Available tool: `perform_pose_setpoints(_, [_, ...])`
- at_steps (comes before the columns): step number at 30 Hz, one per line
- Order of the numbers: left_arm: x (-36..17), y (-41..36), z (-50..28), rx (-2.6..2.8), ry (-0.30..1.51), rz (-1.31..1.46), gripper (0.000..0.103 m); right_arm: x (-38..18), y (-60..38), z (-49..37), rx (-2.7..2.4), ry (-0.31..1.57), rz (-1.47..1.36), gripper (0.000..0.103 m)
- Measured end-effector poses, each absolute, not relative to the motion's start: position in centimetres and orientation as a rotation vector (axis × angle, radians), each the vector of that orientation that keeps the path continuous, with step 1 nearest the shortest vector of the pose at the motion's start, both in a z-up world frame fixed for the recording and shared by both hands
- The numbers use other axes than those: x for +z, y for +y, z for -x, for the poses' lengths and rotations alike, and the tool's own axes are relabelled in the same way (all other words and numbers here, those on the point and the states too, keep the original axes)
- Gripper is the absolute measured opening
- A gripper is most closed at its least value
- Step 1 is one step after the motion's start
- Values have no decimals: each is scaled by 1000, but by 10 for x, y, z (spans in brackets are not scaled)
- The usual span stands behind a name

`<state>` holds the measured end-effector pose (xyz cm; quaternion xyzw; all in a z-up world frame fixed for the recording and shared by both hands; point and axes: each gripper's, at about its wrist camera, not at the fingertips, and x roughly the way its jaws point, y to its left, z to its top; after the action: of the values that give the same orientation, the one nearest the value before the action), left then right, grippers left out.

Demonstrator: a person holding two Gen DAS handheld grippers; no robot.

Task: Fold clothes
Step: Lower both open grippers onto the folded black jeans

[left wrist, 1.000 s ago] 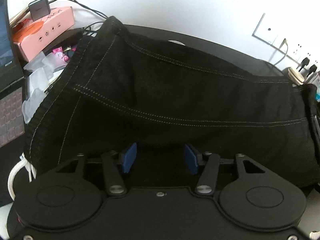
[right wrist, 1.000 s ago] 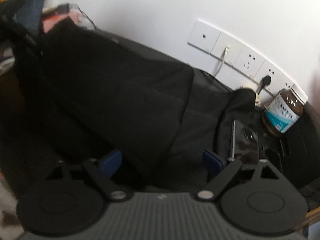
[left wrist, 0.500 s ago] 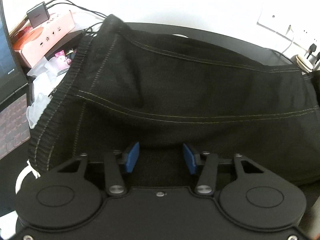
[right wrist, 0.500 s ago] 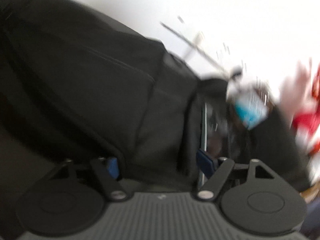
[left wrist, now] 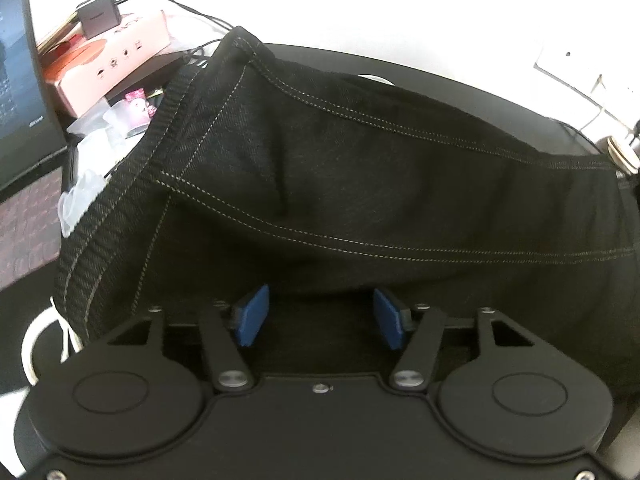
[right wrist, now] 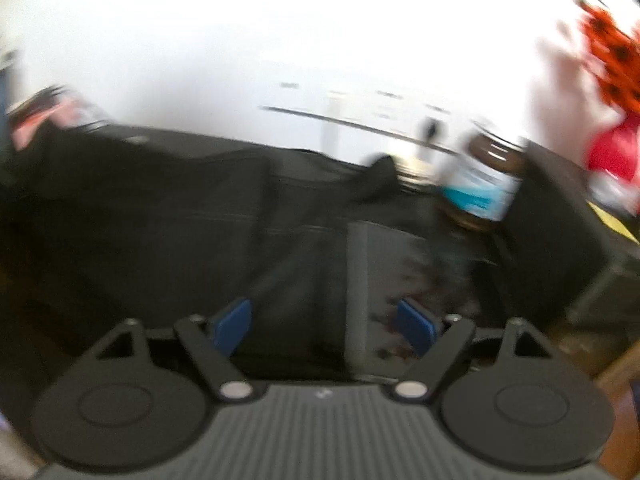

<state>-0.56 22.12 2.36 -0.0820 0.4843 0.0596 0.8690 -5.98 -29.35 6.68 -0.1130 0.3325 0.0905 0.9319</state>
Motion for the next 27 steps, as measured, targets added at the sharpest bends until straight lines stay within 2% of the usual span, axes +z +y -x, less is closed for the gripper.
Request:
perform_pose_setpoints(7, [40,192,14,141,1001,260,60,72,-344,41,69,675,146,80])
perform_pose_setpoints(9, [44,178,17,138,1003,302,62,69,-333,39,129,660,124,81])
perform_pose_setpoints(12, [50,151,20,131,985,336,69,60,-310,30,238,654,74,91])
perform_pose_setpoints(14, [50,129,20,130,973,329,80,50,-290,16,329,648,54,96])
perform_pose_setpoints(21, [28,84,15,155,1015,240,87,9,-211,-25,495,690,226,101])
perform_pose_setpoints(24, [14,82,14,188,1045,224,89,-3,-197,-35,528,716,205,102])
perform_pose_setpoints(27, [8,75,16,191,1051,192,98,-8,-197,-36,502,674,173,102])
